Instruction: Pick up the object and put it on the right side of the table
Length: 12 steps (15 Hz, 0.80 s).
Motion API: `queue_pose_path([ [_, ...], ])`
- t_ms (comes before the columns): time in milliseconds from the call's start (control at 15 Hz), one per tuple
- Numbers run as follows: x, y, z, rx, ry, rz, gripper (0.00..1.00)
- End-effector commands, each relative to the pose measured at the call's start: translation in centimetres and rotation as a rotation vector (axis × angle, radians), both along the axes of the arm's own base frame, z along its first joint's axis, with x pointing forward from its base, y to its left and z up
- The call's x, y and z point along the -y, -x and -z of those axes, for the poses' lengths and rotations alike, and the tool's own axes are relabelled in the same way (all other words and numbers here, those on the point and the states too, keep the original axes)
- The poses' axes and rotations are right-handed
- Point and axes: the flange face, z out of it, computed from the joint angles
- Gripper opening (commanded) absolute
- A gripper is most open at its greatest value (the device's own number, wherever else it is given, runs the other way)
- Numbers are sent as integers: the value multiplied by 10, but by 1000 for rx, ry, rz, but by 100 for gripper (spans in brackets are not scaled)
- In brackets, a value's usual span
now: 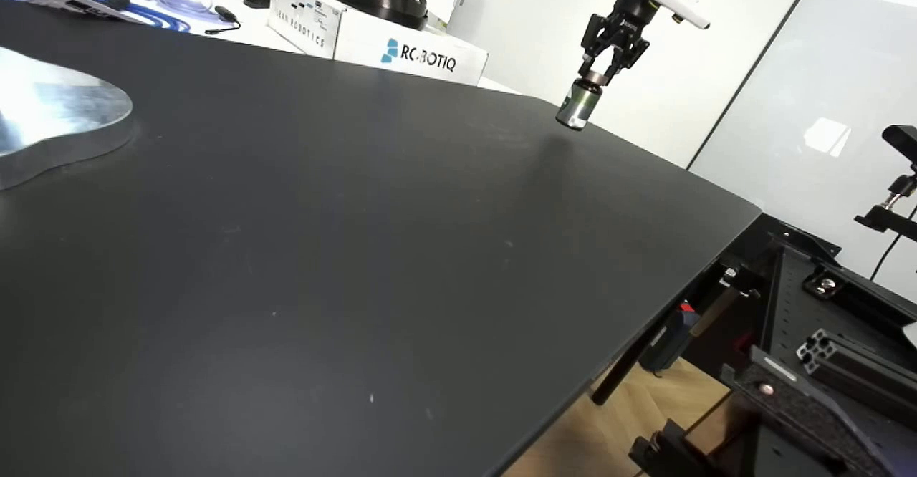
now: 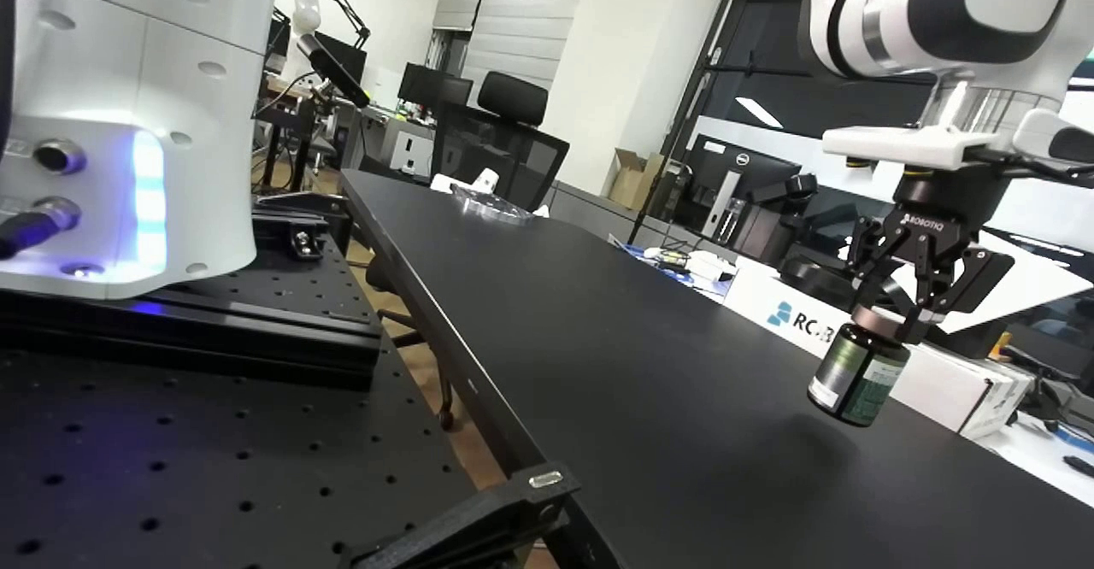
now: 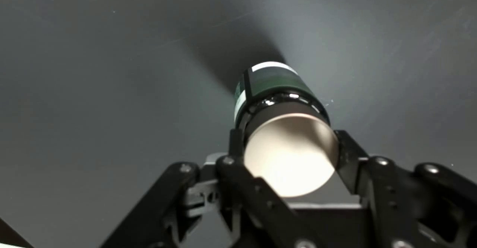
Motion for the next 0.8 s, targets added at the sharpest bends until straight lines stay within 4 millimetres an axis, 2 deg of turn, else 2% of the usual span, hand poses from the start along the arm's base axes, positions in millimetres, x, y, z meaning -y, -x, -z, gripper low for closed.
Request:
queue_pose_path([
  [0,2,-12,18,-11,-8,25,36],
  [67,1,-12,18,-15,-11,27,36],
  [133,0,-11,14,-10,-11,24,86],
  [200,-1,-12,3,1,-16,22,86],
  [333,-4,-9,-21,25,-12,16,98],
  [600,-13,9,-91,79,-20,-5,100],
  [733,-20,16,-110,63,-8,-23,100],
])
